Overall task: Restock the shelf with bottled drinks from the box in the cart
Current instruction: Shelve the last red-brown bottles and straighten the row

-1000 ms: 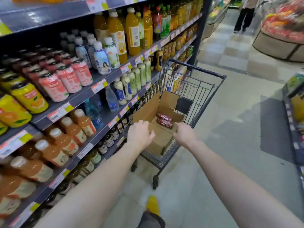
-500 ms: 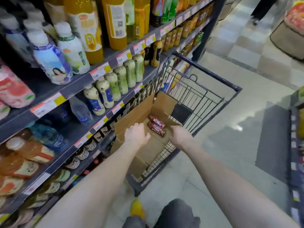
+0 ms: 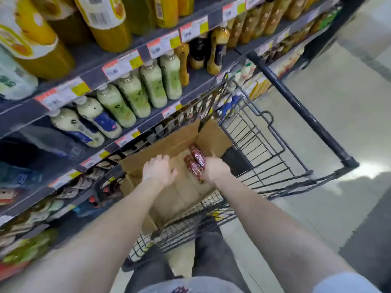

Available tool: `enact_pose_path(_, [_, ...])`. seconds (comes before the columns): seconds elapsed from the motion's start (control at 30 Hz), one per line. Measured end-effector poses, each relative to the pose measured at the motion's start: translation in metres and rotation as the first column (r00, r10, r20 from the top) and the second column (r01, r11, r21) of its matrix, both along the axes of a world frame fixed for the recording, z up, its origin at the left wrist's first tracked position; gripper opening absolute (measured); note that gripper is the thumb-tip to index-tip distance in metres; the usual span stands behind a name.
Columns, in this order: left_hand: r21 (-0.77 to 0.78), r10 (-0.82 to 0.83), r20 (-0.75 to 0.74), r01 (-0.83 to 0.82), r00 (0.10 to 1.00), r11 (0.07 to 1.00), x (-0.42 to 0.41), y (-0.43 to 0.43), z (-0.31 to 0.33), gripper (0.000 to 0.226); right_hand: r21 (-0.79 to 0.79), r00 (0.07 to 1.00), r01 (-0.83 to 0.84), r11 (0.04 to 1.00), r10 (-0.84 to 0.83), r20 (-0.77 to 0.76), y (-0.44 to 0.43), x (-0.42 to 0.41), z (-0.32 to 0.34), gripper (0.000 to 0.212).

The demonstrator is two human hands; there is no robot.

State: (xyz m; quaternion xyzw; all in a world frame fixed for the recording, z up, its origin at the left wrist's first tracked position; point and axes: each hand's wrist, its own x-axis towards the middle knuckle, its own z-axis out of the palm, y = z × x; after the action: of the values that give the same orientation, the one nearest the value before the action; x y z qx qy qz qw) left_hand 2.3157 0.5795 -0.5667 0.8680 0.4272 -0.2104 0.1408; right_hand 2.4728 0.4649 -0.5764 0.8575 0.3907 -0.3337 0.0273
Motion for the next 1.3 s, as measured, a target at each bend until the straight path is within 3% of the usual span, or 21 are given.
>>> enact_pose_path(0.2, [-0.088,0.122,-0.013,-0.123,0.992,0.988,0.052,-0.015,-0.022,0.052,0.019,0.985,-0.156,0.988,0.157,-0.068,0.026,0.045,-0.028,0.044])
enact_pose_path(0.33, [-0.179,0.222,-0.04,-0.226,0.974,0.958,0.064,-0.015,-0.045,0.057,-0.069,0.983,-0.154,0.986,0.145,-0.116,0.034,0.059,-0.062,0.034])
enact_pose_path(0.57, [-0.303,0.494,-0.091,-0.496,0.865,0.814,0.058,-0.003,-0.112,0.057,-0.108,0.987,-0.052,0.993,0.034,-0.16,0.056,0.068,-0.126,0.04])
enact_pose_path(0.8, [-0.37,0.546,-0.156,-0.562,0.823,0.74,0.059,-0.003,-0.196,0.055,-0.135,0.972,0.065,0.989,-0.094,-0.216,0.077,0.073,-0.212,0.047])
enact_pose_path(0.9, [-0.402,0.579,-0.167,-0.591,0.798,0.699,0.068,-0.006,-0.23,0.059,-0.108,0.93,0.196,0.975,-0.22,-0.295,0.079,0.071,-0.251,0.064])
enact_pose_path(1.0, [-0.45,0.711,-0.14,-0.684,0.689,0.574,0.078,-0.01,-0.257,0.06,-0.072,0.89,0.296,0.953,-0.302,-0.343,0.076,0.065,-0.282,0.079])
enact_pose_path(1.1, [-0.496,0.794,-0.159,-0.743,0.587,0.45,0.086,-0.011,-0.286,0.058,-0.018,0.852,0.393,0.919,-0.372,-0.368,0.075,0.064,-0.304,0.064])
enact_pose_path(1.2, [-0.52,0.812,-0.147,-0.742,0.565,0.422,0.093,-0.009,-0.305,0.063,0.067,0.847,0.439,0.896,-0.388,-0.363,0.074,0.067,-0.323,0.06])
enact_pose_path(1.3, [-0.54,0.855,-0.11,-0.753,0.507,0.377,0.097,-0.006,-0.322,0.073,0.092,0.864,0.411,0.907,-0.355,-0.359,0.071,0.066,-0.337,0.041])
